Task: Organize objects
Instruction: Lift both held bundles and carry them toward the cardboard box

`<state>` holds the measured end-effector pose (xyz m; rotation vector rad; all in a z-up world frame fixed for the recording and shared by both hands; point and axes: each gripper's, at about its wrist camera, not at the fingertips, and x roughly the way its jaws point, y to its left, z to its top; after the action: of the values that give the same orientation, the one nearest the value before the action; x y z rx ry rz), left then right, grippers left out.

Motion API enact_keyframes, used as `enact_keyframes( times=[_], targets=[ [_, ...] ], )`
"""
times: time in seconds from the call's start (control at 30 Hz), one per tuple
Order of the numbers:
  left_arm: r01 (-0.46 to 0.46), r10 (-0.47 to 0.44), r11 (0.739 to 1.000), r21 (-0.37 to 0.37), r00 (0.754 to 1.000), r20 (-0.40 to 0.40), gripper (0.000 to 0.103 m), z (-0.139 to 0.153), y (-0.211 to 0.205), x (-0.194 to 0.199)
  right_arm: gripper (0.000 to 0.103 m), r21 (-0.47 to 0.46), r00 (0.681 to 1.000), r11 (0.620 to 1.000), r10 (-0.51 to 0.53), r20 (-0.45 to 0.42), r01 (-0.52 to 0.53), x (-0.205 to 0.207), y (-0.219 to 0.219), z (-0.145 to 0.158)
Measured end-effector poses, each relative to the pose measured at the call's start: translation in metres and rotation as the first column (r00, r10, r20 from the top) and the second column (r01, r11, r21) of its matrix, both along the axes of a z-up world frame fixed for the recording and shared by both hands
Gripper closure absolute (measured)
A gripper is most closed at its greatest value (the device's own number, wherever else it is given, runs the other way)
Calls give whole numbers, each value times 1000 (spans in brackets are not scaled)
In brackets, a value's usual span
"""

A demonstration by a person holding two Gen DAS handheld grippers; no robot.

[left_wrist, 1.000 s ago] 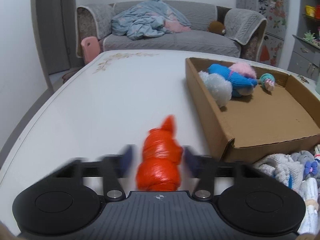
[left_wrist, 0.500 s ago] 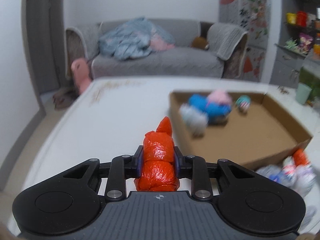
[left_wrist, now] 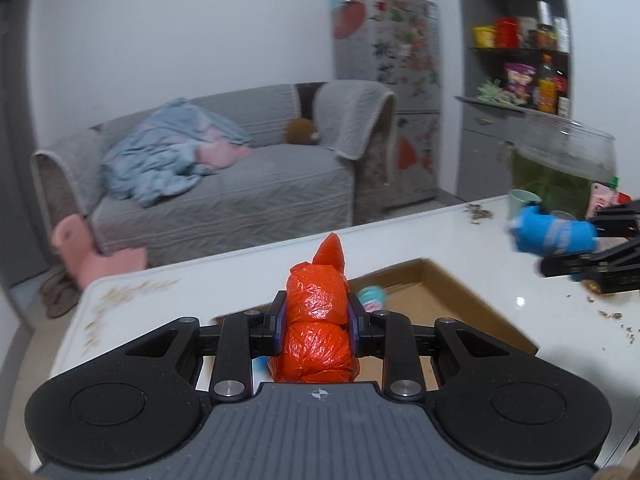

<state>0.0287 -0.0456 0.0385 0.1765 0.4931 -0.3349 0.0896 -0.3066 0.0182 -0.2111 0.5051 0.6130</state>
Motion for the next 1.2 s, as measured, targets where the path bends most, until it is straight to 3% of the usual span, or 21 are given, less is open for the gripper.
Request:
enact_keyframes(
  times=[0.5,0.83,1.1,1.2],
  targets=[
    [206,-211,978,-43,964,-162,69,-53,-99,96,63,-42,998,999,-2,-67,-1,58,15,-14],
    [202,-203,979,-31,945,-256,69,-104,-116,136,63,-83,995,997,-18,-103,9,75,23,-27],
    [132,-116,990,42,956,-270,69,-130,-113,155,63,-114,992,993,-5,-127,-10,81,33,-39],
    [104,-91,994,34,958,-272,69,-130,-103,156,63,-125,991,992,6,-132,-22,83,38,-41]
  ],
)
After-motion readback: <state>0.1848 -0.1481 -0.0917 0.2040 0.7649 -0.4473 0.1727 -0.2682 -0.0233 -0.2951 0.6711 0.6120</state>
